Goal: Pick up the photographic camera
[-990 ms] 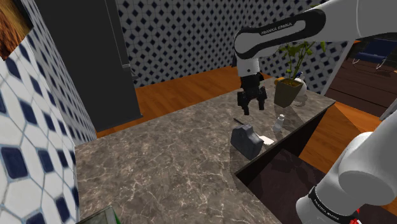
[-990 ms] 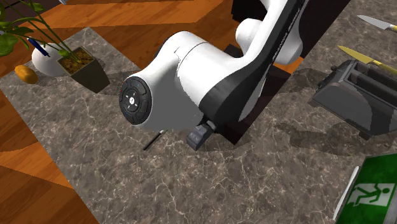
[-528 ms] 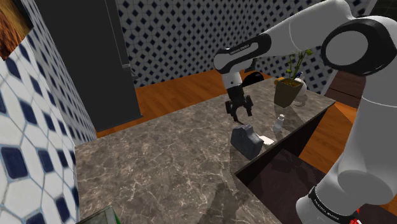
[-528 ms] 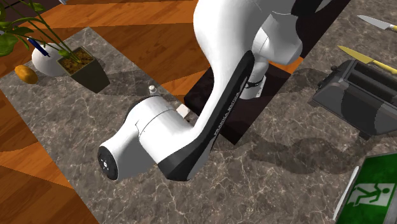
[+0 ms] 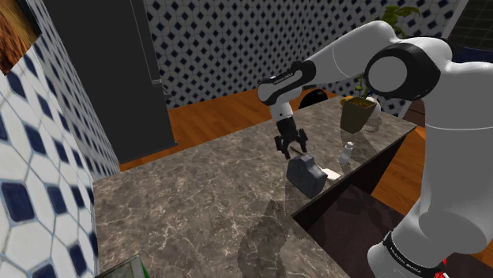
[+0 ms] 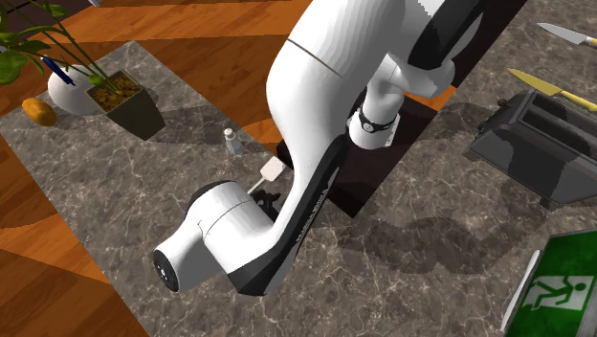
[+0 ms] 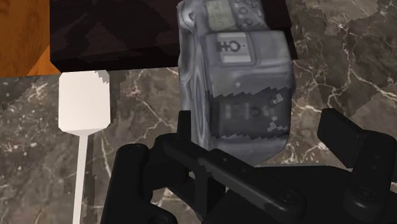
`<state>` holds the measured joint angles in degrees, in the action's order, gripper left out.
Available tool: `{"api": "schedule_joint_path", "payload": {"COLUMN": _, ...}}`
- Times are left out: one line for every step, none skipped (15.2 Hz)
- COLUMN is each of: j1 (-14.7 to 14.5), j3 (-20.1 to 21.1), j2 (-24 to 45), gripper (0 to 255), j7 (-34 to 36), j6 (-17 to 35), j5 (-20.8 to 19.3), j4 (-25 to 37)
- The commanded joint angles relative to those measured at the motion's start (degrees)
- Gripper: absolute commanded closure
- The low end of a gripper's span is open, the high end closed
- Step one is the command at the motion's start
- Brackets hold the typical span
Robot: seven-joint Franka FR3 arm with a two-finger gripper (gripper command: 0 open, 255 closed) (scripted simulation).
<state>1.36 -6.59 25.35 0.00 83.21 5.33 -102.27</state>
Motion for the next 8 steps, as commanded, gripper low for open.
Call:
{"api": "schedule_joint_path", "payload": {"j1": 0.04, "j3": 0.02, "j2": 0.93, "gripper": 0, "j7": -0.15, "j6": 1.26, "j5": 0.07, "j4": -0.35}}
{"api": "schedule_joint_path", "payload": {"j1": 0.05, "j3": 0.03, "j2": 1.17, "gripper": 0, "j7": -0.19, "j6": 1.61, "j5": 0.09, "j4": -0.46}}
{"api": "schedule_joint_path", "payload": {"j1": 0.05, "j3": 0.03, "j2": 1.17, "gripper": 0, "j7": -0.19, "j6": 1.61, "j5": 0.09, "j4": -0.45}}
{"api": "schedule_joint_path", "payload": {"j1": 0.07, "j3": 0.02, "j2": 1.18, "gripper": 255, "j7": -0.23, "j6": 1.73, "j5": 0.07, "j4": -0.57}}
{"api": "schedule_joint_path", "payload": {"j1": 0.06, "j3": 0.03, "j2": 1.21, "gripper": 255, "j7": -0.21, "j6": 1.68, "j5": 0.08, "j4": -0.49}}
{"api": "schedule_joint_path", "payload": {"j1": 0.07, "j3": 0.02, "j2": 1.20, "gripper": 255, "j7": -0.22, "j6": 1.69, "j5": 0.08, "j4": -0.50}}
{"api": "schedule_joint_path", "payload": {"j1": 0.06, "j3": 0.03, "j2": 1.19, "gripper": 255, "j7": -0.20, "j6": 1.63, "j5": 0.08, "j4": -0.45}}
{"api": "schedule_joint_path", "payload": {"j1": 0.04, "j3": 0.04, "j2": 1.19, "gripper": 255, "j7": -0.18, "j6": 1.61, "j5": 0.10, "j4": -0.43}}
